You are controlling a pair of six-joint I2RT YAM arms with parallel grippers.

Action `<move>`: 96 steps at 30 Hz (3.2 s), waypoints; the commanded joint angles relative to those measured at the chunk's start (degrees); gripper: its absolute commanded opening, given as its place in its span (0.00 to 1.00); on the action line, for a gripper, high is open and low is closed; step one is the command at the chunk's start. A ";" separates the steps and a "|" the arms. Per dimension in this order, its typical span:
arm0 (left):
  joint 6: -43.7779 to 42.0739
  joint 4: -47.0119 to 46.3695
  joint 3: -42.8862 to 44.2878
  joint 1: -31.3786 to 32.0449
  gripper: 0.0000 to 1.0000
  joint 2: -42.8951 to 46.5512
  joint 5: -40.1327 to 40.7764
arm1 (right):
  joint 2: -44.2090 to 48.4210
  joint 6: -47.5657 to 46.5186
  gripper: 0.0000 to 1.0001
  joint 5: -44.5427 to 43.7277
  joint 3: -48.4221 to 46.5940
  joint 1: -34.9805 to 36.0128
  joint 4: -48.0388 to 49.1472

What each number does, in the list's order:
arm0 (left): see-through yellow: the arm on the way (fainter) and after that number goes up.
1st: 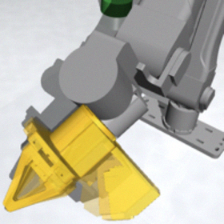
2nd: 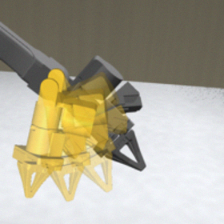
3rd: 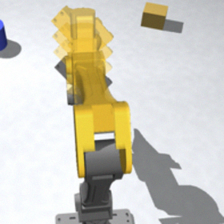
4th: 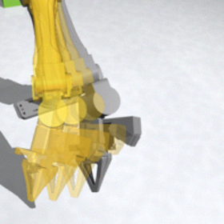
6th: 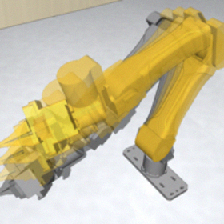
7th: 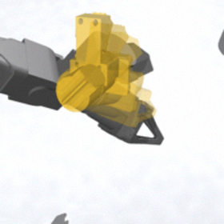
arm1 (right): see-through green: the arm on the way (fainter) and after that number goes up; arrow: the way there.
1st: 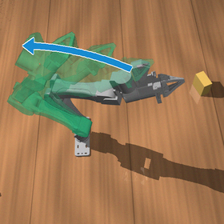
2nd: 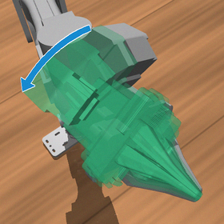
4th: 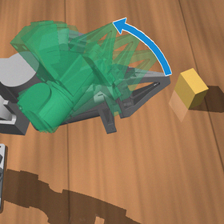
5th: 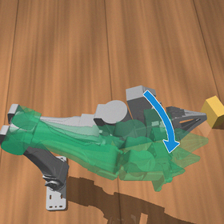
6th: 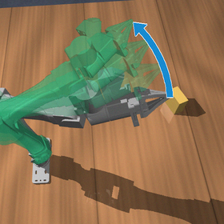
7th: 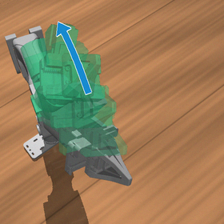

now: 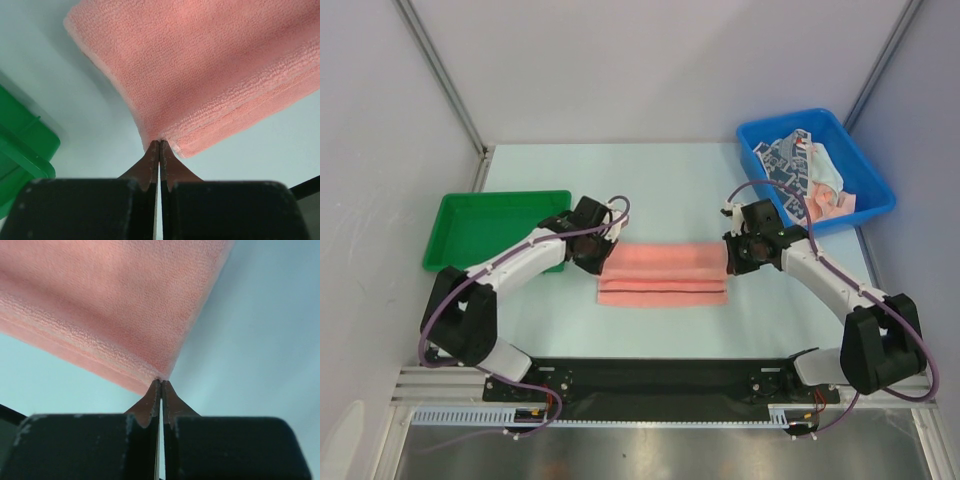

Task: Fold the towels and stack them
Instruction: Fold the towel

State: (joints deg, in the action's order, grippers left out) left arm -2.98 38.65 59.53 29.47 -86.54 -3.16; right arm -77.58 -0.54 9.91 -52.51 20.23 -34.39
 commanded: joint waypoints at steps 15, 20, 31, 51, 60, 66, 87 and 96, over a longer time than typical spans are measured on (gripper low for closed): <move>5.79 1.07 -4.68 2.52 0.00 4.36 -0.36 | 1.64 15.48 0.00 -5.16 4.70 0.43 -1.20; 7.20 1.68 -5.39 3.22 0.00 3.05 1.22 | 2.61 17.50 0.00 -7.98 5.31 0.95 -1.91; 11.33 8.19 -3.98 6.12 0.30 4.53 8.93 | 5.33 21.89 0.29 -13.51 1.55 5.70 -10.33; 32.78 -8.86 -12.15 4.89 0.59 4.72 7.81 | 1.65 27.43 0.39 -12.64 6.89 3.42 3.18; 34.45 -10.27 -14.52 2.08 0.53 7.44 6.24 | 4.10 27.52 0.35 -7.81 11.64 -1.42 6.26; 35.06 -12.02 -15.84 2.08 0.46 7.18 3.95 | 4.37 28.57 0.35 -4.03 13.31 -1.42 8.63; 35.33 -11.41 -15.93 2.08 0.31 8.76 3.60 | 5.43 31.56 0.37 -5.16 15.68 1.30 10.83; 35.33 -8.95 -14.18 2.08 0.00 8.93 3.60 | 6.65 30.33 0.00 -8.24 13.58 2.54 7.68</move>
State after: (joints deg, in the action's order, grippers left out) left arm 31.73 28.10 43.20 31.73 -79.48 1.06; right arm -72.64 30.41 4.12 -36.69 22.46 -24.99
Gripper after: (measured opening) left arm 0.012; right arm 0.018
